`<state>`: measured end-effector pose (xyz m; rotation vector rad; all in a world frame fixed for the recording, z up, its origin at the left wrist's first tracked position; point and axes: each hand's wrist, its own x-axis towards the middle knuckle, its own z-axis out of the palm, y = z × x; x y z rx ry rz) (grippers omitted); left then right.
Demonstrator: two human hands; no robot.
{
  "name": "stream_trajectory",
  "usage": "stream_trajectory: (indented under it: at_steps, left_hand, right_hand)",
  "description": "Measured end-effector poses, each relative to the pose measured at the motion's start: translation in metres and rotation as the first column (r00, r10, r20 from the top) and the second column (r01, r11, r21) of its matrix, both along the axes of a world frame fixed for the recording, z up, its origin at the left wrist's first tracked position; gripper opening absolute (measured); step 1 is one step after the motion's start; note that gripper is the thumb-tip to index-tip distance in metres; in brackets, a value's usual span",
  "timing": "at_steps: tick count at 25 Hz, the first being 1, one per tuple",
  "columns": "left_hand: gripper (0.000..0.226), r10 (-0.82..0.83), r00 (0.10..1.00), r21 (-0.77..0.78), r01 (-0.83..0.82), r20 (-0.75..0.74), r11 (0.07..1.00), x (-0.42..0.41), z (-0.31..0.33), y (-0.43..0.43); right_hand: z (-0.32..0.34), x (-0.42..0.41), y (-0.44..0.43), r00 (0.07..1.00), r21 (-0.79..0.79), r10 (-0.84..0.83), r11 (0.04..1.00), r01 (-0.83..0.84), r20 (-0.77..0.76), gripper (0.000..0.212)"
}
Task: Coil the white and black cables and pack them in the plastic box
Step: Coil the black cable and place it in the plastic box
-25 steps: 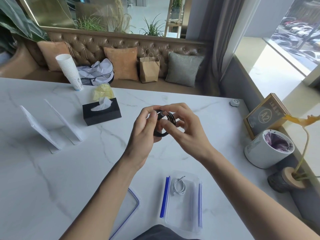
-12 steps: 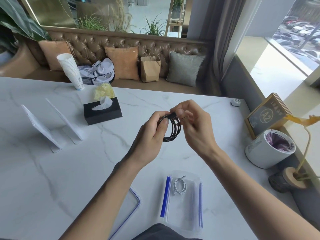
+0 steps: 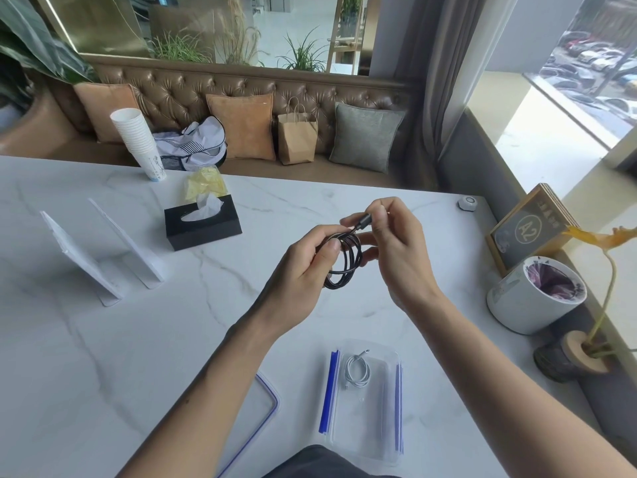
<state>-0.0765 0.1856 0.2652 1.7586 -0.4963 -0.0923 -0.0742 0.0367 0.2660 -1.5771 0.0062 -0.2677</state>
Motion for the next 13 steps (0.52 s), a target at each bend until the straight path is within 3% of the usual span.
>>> stream_trajectory:
  at_steps: [4,9,13]
  left_hand:
    - [0.026,0.013,0.999,-0.031,-0.014,-0.03,0.999,0.003,-0.004,0.002]
    - [0.027,0.042,0.999,-0.019,-0.042,-0.027,0.999,0.004,-0.014,0.003]
    - [0.025,0.002,1.0,0.004,-0.002,-0.021,1.0,0.003,-0.014,-0.002]
  right_hand:
    - [0.001,0.001,0.0,0.999,0.079,0.032,0.996,-0.029,-0.04,0.021]
    - [-0.008,-0.009,-0.009,0.982,-0.071,0.176,0.981,-0.181,-0.07,0.029]
    - [-0.016,-0.014,-0.014,0.965,-0.137,0.226,0.96,-0.244,-0.137,0.019]
